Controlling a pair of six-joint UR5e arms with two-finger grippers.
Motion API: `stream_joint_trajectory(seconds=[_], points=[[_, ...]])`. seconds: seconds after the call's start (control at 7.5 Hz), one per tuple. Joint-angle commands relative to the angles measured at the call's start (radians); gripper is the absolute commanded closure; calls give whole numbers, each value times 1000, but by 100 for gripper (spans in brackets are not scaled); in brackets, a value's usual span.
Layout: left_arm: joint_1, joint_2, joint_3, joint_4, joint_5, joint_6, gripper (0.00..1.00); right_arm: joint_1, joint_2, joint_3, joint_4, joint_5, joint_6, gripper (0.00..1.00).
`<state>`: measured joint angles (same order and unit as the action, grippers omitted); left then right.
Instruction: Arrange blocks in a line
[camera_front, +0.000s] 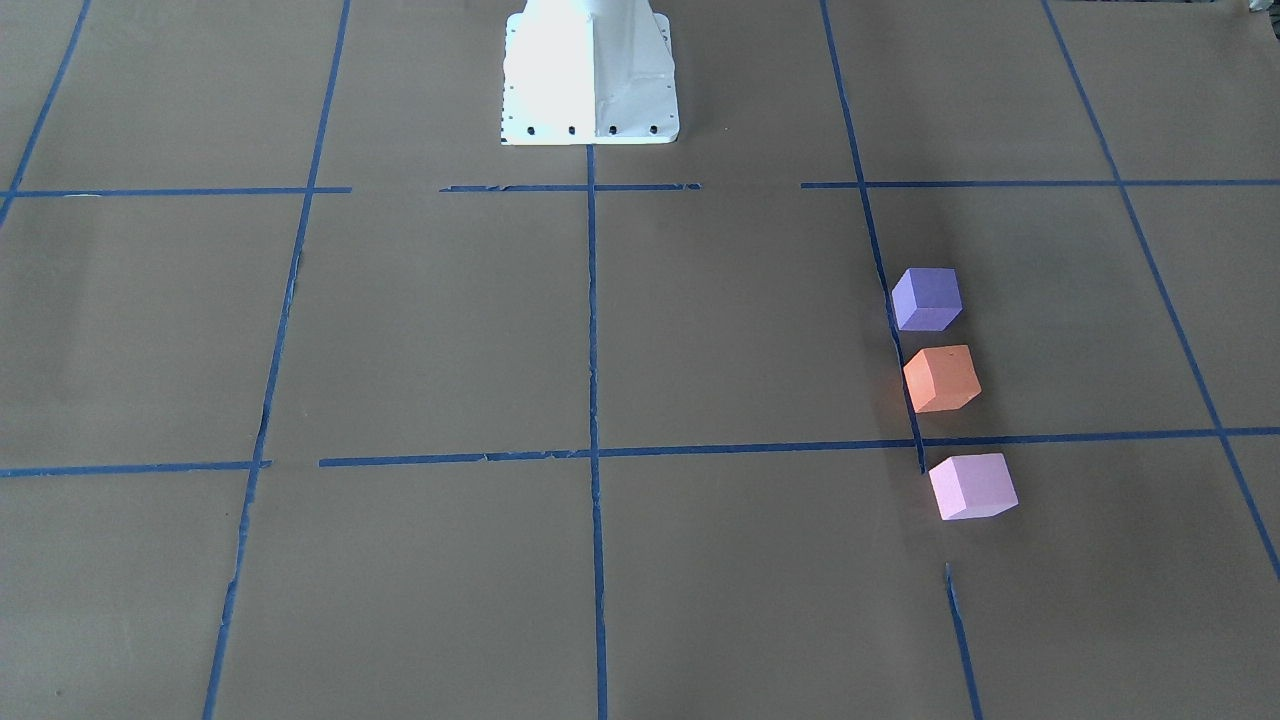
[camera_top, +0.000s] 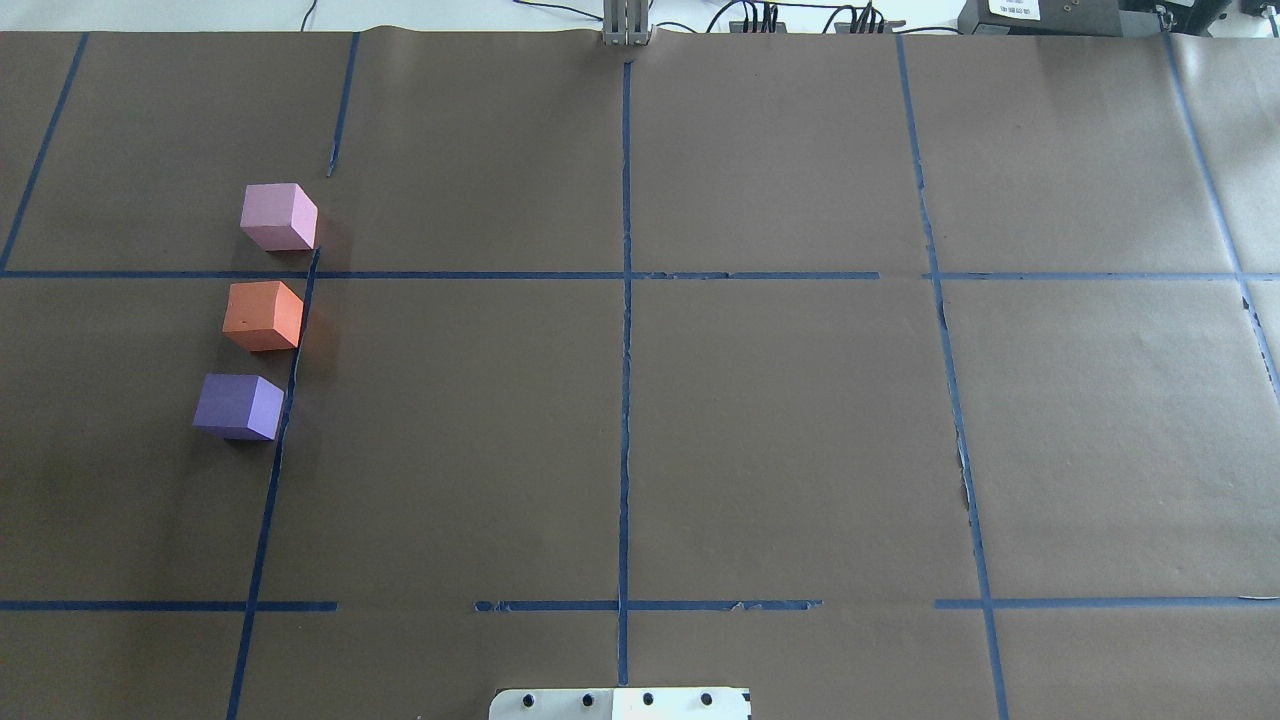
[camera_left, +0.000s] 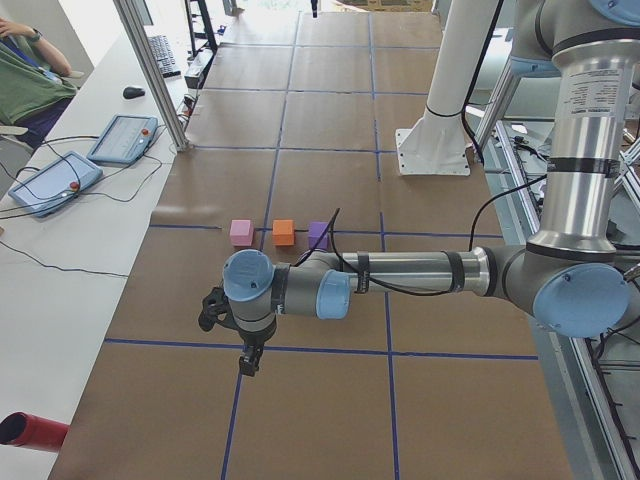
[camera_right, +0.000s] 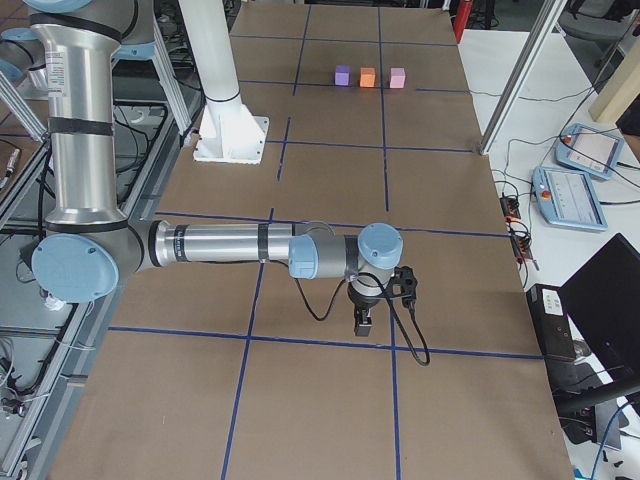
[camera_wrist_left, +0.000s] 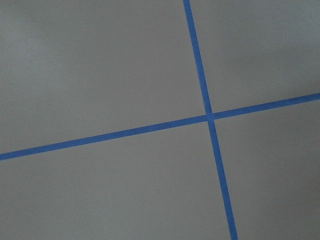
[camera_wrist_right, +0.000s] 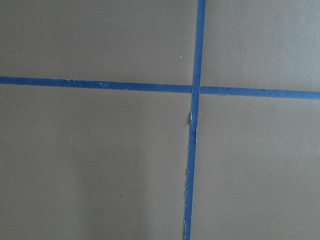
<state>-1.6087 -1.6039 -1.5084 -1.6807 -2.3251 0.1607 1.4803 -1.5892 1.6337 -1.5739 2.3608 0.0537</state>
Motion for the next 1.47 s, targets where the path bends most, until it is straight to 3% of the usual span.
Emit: stream_joint_trajectory(seconds=[0.0,0.4,1.33], points=[[1,-2,-12,16,-2,-18,0,0,0,0,-2,0,0,0],[1,-8,-22,100,-5,-69,0,0,0,0,0,0,0,0],[1,-4,-46,102,-7,-69,0,0,0,0,0,0,0,0]])
